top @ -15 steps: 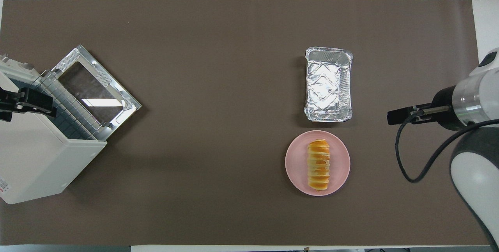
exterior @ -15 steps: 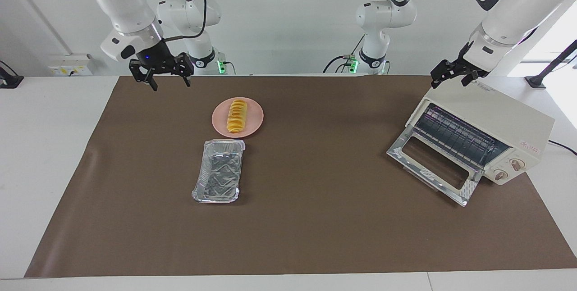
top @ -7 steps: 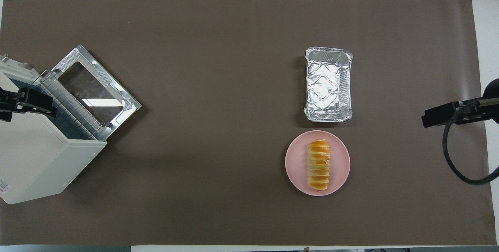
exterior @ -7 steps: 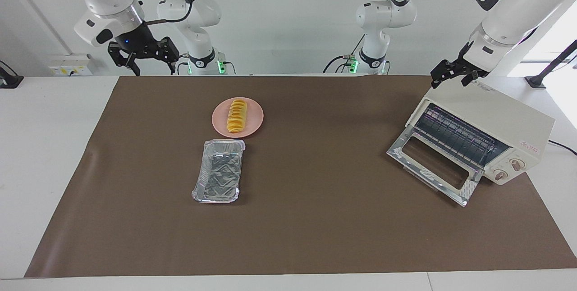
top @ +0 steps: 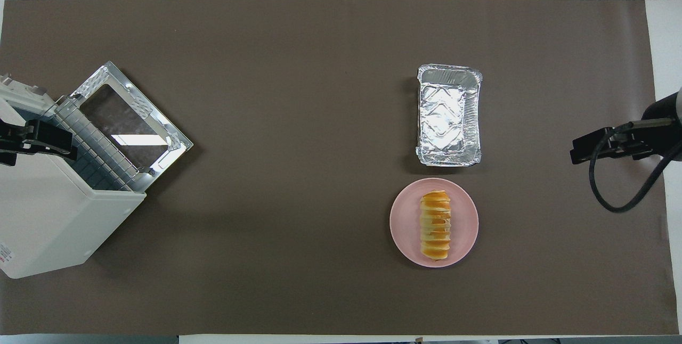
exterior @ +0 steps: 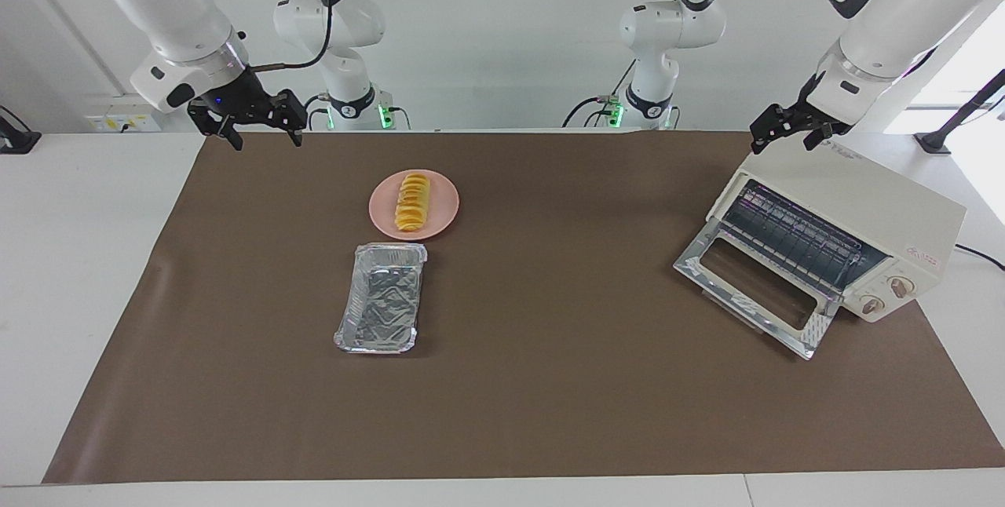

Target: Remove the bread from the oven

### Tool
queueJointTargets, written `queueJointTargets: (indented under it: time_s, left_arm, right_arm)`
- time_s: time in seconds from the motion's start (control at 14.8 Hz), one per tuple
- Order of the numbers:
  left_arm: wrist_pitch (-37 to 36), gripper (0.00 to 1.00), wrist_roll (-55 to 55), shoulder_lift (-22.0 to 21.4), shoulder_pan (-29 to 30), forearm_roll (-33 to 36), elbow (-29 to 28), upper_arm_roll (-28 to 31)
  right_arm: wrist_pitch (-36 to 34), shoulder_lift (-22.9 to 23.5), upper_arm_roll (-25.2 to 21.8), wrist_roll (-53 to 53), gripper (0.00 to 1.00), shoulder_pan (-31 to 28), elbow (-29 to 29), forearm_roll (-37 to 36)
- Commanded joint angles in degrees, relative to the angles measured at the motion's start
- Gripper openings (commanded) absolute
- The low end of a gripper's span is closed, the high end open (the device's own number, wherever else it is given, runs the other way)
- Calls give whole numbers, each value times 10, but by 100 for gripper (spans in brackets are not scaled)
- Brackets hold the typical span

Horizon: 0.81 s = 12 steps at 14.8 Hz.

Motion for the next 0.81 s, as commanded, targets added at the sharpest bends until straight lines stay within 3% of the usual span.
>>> queueJointTargets:
  time_s: [0.0,0.74]
  left_arm:
    - [-2,100,0,-12,1,12,-6,-1]
    - [-2,100,0,-12,1,12,-6,-1]
  right_arm:
    - [-5,6,9,-9,100,-12,22,-4]
    - [-6,11,9,-9,100,-13,36,-7]
